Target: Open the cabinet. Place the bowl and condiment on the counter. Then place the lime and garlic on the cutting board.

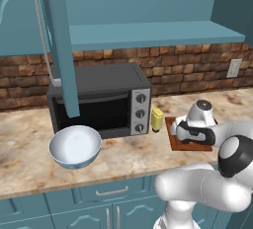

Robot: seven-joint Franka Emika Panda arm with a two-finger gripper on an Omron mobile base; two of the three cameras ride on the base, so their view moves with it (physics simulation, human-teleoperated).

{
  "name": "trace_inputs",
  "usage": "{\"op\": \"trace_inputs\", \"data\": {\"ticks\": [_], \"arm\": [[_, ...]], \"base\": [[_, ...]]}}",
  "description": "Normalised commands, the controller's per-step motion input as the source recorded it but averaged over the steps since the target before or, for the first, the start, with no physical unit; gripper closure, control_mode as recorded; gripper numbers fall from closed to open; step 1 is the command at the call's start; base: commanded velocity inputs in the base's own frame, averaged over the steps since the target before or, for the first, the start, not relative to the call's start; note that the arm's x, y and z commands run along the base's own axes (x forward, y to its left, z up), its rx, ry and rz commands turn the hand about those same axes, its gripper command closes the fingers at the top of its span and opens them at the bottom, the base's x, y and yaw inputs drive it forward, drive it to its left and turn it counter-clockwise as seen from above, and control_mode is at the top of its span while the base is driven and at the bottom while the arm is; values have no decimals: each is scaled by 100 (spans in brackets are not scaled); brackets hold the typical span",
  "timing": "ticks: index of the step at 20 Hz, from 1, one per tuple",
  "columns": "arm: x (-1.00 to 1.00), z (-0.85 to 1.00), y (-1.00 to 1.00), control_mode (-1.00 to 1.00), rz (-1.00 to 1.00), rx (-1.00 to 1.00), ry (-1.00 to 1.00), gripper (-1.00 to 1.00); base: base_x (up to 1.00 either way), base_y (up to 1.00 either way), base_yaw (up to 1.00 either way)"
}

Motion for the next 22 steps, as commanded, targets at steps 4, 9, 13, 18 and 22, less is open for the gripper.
{"op": "trace_inputs", "data": {"ticks": [4,9,13,18,22], "arm": [[11,0,0,-100,0,-1,-4,-100],[0,4,0,-100,0,0,-2,-100],[4,44,0,-100,0,0,0,-100],[-3,88,0,-100,0,0,0,-100],[-49,93,0,-100,0,1,0,-100]], "base": [[0,0,0],[0,0,0],[0,0,0],[0,0,0],[0,0,0]]}}
